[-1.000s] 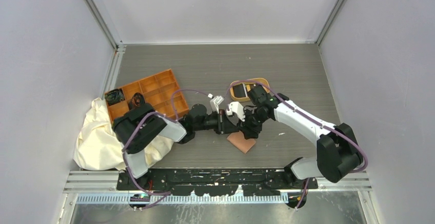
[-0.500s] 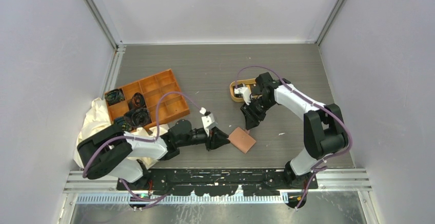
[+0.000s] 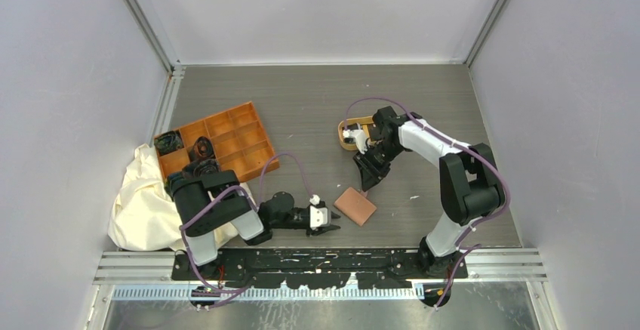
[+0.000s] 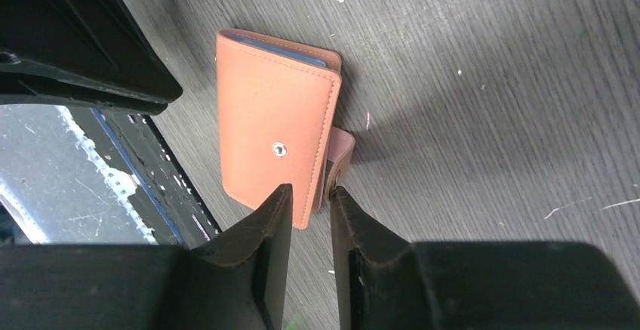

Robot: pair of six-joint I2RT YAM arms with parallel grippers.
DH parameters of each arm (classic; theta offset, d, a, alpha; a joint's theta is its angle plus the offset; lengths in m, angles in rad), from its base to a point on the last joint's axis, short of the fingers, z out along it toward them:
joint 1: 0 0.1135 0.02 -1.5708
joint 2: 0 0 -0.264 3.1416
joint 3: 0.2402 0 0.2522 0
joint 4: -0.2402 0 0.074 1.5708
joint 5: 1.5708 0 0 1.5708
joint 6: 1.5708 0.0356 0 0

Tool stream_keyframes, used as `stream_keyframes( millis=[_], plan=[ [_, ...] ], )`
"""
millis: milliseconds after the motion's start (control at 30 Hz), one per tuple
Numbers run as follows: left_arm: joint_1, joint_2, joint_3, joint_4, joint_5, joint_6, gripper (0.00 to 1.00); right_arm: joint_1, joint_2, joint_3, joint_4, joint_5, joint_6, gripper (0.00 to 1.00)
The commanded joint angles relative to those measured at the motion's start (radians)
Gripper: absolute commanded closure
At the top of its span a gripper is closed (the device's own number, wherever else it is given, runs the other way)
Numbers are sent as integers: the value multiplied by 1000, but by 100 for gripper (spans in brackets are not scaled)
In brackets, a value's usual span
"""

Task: Put the credit cards into the card holder
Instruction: Close the card holder at the center of the board.

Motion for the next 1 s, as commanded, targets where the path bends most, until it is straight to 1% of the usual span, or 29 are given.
stream_keyframes(
  millis=[0,200,500,700,967],
  plan=[
    [-2,3,28,143,-11,72,66,-5,12,41,-11,1,14,71],
    [-3,22,43,143,-14,54,64,-4,27,47,-2,10,29,77],
    [-4,57,75,128,-29,29,61,-4,17,42,9,11,29,91],
    [-22,56,110,53,-64,54,60,-5,-4,35,9,13,14,95],
    [-44,62,142,-33,-124,102,57,11,-118,-27,51,7,-55,96]
  ],
)
